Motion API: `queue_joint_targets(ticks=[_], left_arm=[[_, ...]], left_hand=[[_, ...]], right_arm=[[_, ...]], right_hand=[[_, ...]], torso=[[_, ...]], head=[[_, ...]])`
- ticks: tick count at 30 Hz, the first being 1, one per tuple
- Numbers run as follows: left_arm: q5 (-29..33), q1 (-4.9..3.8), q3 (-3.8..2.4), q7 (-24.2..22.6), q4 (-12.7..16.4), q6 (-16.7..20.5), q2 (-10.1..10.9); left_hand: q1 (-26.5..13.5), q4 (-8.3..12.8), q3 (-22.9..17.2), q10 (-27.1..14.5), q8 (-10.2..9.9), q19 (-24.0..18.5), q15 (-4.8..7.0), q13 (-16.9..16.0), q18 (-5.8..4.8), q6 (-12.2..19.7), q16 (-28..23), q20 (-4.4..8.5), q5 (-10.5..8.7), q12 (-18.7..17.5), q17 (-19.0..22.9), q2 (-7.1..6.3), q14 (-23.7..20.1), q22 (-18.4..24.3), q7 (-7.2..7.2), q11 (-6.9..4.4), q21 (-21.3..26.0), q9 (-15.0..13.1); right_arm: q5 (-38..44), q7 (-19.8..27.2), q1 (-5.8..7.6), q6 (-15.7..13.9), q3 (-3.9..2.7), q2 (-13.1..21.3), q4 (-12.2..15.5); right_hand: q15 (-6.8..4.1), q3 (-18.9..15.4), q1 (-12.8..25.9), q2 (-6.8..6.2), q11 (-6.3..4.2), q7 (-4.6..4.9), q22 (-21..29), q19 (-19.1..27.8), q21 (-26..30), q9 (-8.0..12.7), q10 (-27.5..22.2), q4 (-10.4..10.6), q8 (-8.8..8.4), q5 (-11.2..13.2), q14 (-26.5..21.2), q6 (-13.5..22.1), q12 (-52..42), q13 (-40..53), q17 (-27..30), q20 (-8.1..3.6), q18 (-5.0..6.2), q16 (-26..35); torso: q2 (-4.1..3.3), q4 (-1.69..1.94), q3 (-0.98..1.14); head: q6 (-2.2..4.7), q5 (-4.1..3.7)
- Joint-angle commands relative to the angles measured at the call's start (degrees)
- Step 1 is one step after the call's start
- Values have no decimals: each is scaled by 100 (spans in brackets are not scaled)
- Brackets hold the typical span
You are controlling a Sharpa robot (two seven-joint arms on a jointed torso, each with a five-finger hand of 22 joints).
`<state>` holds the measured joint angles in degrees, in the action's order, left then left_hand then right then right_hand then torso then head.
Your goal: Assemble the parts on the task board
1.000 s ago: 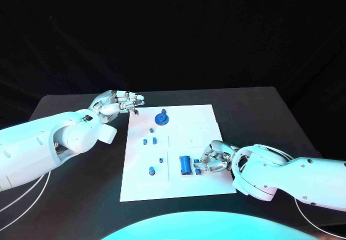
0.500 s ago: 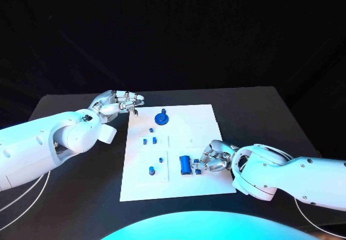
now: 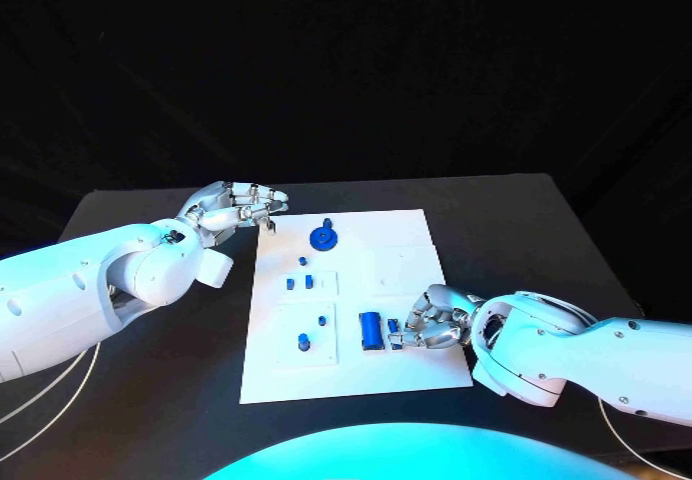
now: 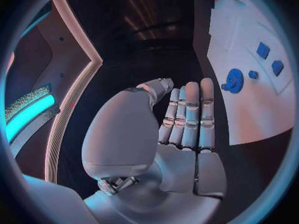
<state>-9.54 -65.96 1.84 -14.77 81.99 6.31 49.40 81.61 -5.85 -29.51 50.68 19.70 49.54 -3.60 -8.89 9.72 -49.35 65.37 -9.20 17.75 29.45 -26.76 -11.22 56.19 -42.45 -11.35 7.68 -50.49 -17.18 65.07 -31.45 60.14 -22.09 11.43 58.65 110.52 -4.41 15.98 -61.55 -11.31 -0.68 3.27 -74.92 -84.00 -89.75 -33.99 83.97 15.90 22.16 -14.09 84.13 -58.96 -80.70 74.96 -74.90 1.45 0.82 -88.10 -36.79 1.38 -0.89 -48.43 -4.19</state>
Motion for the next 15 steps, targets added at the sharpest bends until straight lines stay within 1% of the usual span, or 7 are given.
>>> queue_joint_targets(ticks=[1, 5, 6, 7, 8, 13, 15], left_arm=[[-28, 0, -1, 0, 4, -77, -8], [-35, 0, 2, 7, 0, -74, -10], [-42, 1, 2, 10, 0, -71, -9], [-46, 1, 2, 10, 0, -70, -9], [-54, 1, 3, 13, -2, -67, -7], [-69, 1, 4, 19, -13, -63, -7], [-71, 1, 4, 19, -14, -64, -8]], left_hand=[[3, 0, -27, -42, 22, -21, -10, 5, 78, 24, 9, 0, 14, 24, 9, 36, -30, -8, 3, 17, -7, 3], [3, 0, -27, -42, 22, -21, -10, 5, 78, 24, 9, 0, 14, 24, 9, 36, -30, -8, 3, 17, -7, 3], [3, 0, -27, -42, 22, -21, -10, 5, 78, 24, 9, 0, 14, 24, 9, 36, -30, -8, 3, 17, -7, 3], [6, 2, -32, -44, 23, -21, -9, 5, 78, 27, 11, 1, 14, 26, 9, 38, -30, -11, 2, 17, -9, 4], [6, 2, -35, -44, 23, -21, -9, 5, 78, 28, 11, 1, 14, 27, 9, 43, -29, -12, 2, 17, -10, 4], [6, 2, -35, -44, 23, -21, -9, 5, 78, 28, 11, 1, 14, 27, 9, 43, -29, -12, 2, 17, -10, 4], [6, 2, -35, -44, 23, -21, -9, 5, 78, 28, 11, 1, 14, 27, 9, 43, -29, -12, 2, 17, -10, 4]], right_arm=[[-209, 89, -10, 172, 2, 45, 47], [-280, 85, -13, 192, 2, 121, 74], [-291, 84, -13, 195, 2, 135, 82], [-295, 83, -14, 196, 2, 139, 85], [-305, 82, -16, 199, 2, 154, 94], [-323, 81, -19, 241, 3, 206, 94], [-328, 85, -19, 275, 3, 218, 83]], right_hand=[[-26, -18, -52, -5, -31, 3, -1508, -600, -25, -8, 273, -8, -19, 25, 506, -37, -16, 1032, -1109, -6, -82, -12], [-25, -34, -61, -12, -31, 4, -1508, -600, -25, -9, 274, -1, -20, 52, 507, -40, -18, 1033, -1110, -6, -82, -13], [-25, -36, -61, -12, -30, 4, -1508, -600, -25, -9, 273, 0, -20, 54, 507, -40, -15, 1031, -1110, -6, -82, -13], [-25, -36, -62, -12, -30, 4, -1508, -600, -25, -9, 272, 1, -20, 55, 507, -41, -13, 1030, -1110, -6, -82, -13], [-25, -44, -61, -11, -30, 4, -1508, -600, -25, -10, 272, 8, -20, 67, 506, -42, -12, 1029, -1106, -6, -82, -11], [-25, -47, -59, -9, -30, 4, -1508, -600, -25, -10, 274, 12, -20, 71, 507, -43, -18, 1033, -1110, -6, -82, -12], [-25, -47, -59, -9, -30, 4, -1508, -600, -25, -10, 274, 12, -20, 71, 507, -43, -18, 1033, -1110, -6, -82, -12]], torso=[[-2, 2, 4], [0, -3, -1], [-1, -2, 1], [-1, -2, 1], [-2, 0, 0], [-2, 5, 1], [-2, 7, -4]], head=[[8, -20], [7, -38], [11, -65], [11, -65], [16, -84], [1, -77], [1, -81]])
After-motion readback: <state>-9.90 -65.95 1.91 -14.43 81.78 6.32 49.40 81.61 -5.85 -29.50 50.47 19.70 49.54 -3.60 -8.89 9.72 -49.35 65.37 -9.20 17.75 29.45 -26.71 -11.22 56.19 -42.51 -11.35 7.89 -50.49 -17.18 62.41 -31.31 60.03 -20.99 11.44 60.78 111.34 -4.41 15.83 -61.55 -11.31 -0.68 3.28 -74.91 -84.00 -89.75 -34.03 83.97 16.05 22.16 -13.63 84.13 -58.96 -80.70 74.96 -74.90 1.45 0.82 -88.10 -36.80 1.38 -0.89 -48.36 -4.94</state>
